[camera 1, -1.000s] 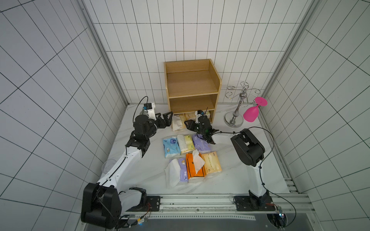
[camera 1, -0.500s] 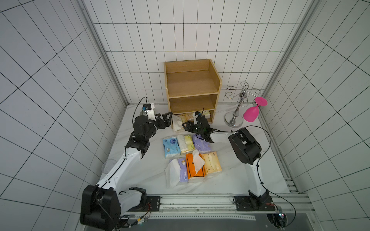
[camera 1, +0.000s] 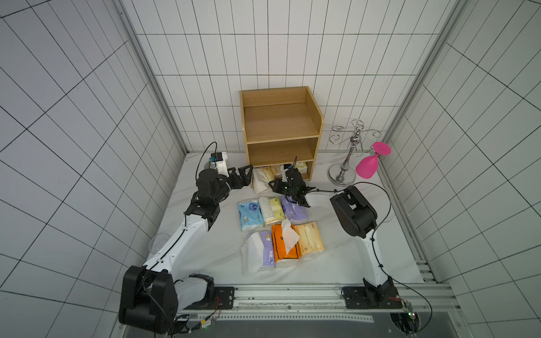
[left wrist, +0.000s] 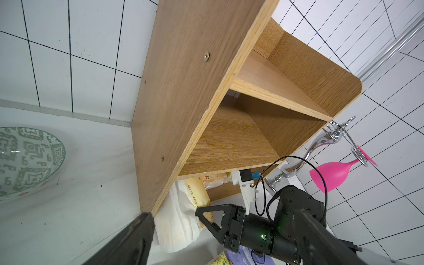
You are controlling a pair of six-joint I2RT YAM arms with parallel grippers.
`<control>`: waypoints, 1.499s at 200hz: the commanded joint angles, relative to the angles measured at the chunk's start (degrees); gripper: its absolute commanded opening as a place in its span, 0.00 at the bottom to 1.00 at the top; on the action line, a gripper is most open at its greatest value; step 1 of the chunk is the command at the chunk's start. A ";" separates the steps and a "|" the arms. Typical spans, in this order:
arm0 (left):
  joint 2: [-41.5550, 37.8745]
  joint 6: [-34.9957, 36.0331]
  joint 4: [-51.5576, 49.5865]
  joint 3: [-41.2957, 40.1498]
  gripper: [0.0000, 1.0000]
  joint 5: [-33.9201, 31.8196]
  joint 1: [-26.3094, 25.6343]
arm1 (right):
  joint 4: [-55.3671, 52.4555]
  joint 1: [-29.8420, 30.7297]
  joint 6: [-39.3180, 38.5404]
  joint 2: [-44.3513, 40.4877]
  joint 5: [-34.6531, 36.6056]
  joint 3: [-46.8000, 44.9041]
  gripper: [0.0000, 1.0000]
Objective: Remove the tissue boxes from the shelf
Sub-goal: Pick up a box of tissues from the shelf.
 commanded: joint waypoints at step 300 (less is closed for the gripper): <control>-9.59 -1.65 -6.25 -0.48 0.98 -6.14 -9.32 | -48.58 -10.47 -14.25 -65.38 0.05 -31.53 0.00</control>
